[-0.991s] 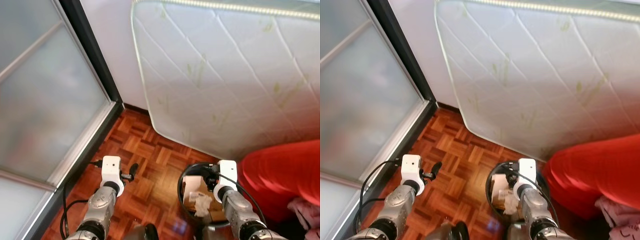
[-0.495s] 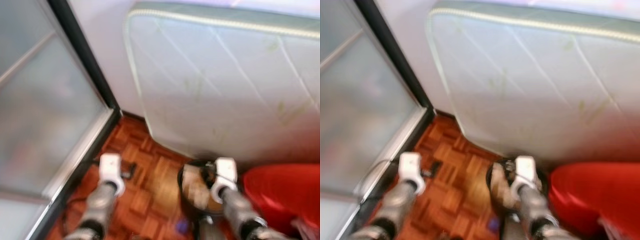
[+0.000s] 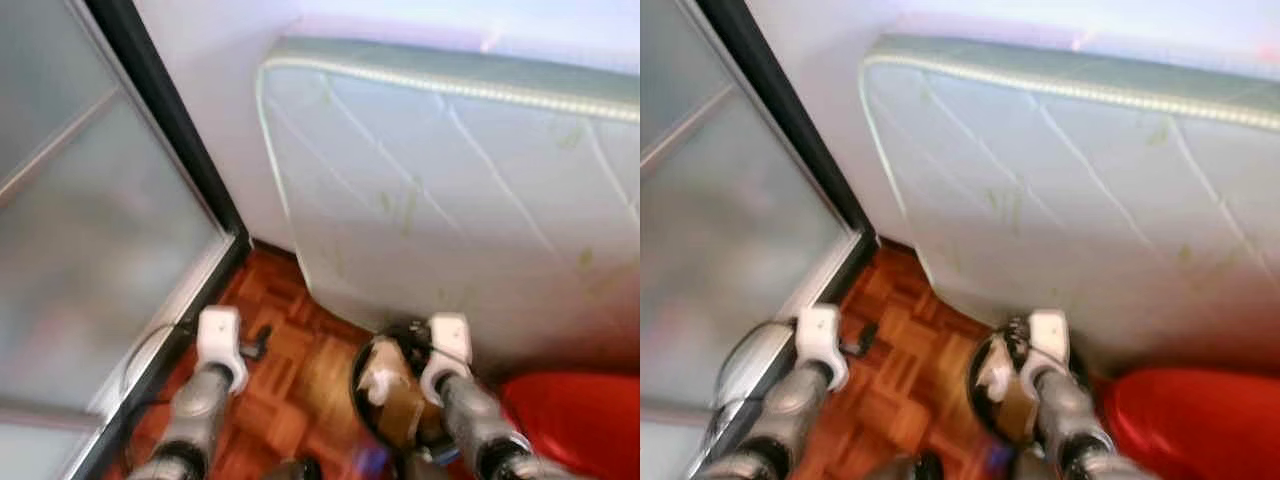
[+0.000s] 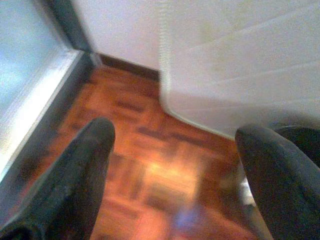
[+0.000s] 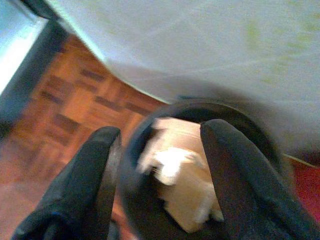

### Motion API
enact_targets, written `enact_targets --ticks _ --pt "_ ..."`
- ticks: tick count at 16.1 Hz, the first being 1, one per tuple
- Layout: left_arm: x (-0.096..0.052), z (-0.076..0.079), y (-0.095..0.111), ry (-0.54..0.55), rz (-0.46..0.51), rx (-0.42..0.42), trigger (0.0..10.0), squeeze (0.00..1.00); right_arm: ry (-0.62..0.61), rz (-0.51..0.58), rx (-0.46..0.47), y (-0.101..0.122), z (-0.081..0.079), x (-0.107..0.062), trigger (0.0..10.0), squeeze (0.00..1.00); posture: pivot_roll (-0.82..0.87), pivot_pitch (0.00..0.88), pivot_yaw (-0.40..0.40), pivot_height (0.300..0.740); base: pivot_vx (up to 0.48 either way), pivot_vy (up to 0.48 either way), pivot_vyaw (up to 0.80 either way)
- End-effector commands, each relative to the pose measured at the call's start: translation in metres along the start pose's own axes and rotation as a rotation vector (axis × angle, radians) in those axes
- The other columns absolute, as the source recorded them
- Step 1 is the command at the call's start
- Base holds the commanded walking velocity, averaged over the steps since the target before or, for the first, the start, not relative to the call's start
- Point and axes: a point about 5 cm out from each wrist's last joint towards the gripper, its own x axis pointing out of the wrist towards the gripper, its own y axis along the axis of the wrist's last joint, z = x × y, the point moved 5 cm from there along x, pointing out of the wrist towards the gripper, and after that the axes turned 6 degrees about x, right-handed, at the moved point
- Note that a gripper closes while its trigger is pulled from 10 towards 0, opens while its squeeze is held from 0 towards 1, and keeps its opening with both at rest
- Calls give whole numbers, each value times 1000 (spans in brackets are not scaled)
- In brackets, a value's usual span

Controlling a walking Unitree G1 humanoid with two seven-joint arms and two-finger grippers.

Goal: Clean up the room

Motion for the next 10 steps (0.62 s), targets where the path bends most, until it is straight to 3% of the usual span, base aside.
enact_targets --ticks 1,5,10 --pt "-8 -8 -17 16 -58 -1 10000 0 2 -36 11 -13 -4 -2 10000 0 -29 215 86 737 0 0 0" --pt "-11 -10 -25 20 -87 1 10000 0 -24 -29 22 -13 -2 -2 10000 0 -30 215 86 737 0 0 0" --pt "-24 -24 -50 66 -197 1 10000 0 -52 -19 73 -14 0 -2 10000 0 -36 214 88 737 0 0 0"
